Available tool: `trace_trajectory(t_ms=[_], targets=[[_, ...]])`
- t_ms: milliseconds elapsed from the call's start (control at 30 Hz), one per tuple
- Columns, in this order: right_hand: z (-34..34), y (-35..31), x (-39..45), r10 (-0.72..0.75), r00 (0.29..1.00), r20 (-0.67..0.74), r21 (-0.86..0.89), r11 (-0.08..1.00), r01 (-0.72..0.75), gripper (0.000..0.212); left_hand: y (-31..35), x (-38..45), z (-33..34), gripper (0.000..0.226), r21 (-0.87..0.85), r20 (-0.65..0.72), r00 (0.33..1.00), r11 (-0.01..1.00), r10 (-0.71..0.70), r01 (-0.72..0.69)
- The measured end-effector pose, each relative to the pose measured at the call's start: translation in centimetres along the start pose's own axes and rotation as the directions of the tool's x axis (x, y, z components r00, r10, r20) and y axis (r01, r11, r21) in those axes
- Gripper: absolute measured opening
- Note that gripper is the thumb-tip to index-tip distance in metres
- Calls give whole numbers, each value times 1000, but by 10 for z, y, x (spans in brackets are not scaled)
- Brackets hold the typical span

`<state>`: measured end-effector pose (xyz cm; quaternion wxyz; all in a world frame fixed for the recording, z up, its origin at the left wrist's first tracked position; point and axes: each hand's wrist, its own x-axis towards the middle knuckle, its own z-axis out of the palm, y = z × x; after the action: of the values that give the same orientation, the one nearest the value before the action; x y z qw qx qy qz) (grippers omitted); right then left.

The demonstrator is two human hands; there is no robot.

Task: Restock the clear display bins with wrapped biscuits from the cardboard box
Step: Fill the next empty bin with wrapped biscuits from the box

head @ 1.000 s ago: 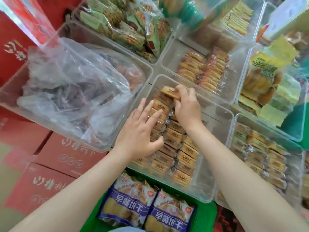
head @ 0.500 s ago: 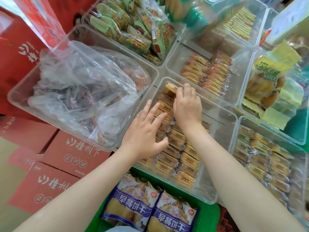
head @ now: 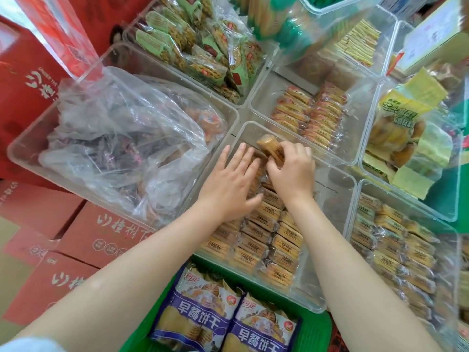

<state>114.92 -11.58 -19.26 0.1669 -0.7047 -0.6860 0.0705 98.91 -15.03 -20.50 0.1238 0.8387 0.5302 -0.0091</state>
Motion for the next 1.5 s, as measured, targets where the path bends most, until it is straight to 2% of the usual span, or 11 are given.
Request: trace_trajectory(t_ms=[133, 267, 400, 567, 733, 833, 1133, 1200, 1233, 1367, 1500], targets=[[-18, 21, -22, 156, 987, -48, 133, 980, -149, 28, 2, 43, 0, 80, 101, 21, 993, 988, 114, -115], [-28, 37, -40, 181, 983, 2, 168, 969, -179, 27, 6, 71, 6, 76, 51, 46, 994, 994, 96, -98], [-31, 34, -40, 157, 988, 4, 185, 970, -155, 35, 12, 70, 2, 69, 79, 6, 997, 994, 71, -71], [-27, 16, -22, 36, 998, -44, 197, 980, -27, 39, 9, 50, 12, 86, 1, -121, 991, 998, 64, -64], [-15, 5, 0, 9, 997, 78, 163, 986, -21, 26, 8, 47, 13, 77, -126, -210, 977, 990, 42, -69], [-11, 7, 4, 75, 985, 154, 197, 975, -105, 19, 8, 48, 13, 84, -147, -210, 977, 987, 32, -64], [-3, 4, 1, 45, 962, 270, 284, 951, -124, 42, 3, 44, 22, 90, -204, -378, 924, 968, 57, -144], [0, 0, 2, 38, 939, 343, 283, 949, -141, 44, 3, 41, 22, 96, -176, -360, 931, 977, 53, -124], [2, -1, 4, 45, 927, 372, 308, 936, -169, 45, 3, 40, 20, 100, -152, -293, 955, 984, 46, -94], [1, 5, 12, 151, 858, 492, 487, 769, -414, 47, 4, 43, 22, 114, 11, 15, 1000, 1000, -19, 19], [-6, 12, -1, 106, 737, 667, 666, 356, -655, 43, 3, 46, 26, 115, 64, 76, 997, 998, -20, 15]])
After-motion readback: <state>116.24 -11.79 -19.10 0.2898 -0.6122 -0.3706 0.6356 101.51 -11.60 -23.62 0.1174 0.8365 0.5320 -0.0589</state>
